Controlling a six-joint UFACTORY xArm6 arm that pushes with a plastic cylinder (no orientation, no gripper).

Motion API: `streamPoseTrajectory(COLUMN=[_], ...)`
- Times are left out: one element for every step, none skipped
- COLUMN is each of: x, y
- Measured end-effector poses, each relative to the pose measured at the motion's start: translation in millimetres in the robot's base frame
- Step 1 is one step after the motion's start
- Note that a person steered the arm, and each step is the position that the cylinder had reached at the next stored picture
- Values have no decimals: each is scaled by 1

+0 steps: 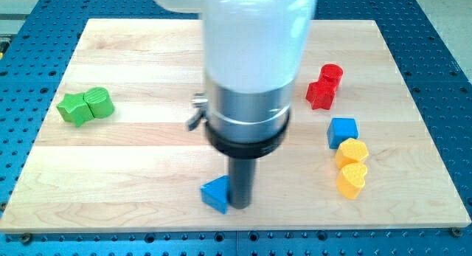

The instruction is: Place the blue cube above the triangle

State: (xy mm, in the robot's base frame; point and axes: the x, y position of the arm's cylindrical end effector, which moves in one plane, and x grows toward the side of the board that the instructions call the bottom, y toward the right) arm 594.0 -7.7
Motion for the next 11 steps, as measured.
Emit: streamPoseTrajectory(x=[-20,-75,-137,-149,-149,-120,-113,-109,-90,-81,-53], y=[2,37,92,186,263,246,166,77,77,107,90])
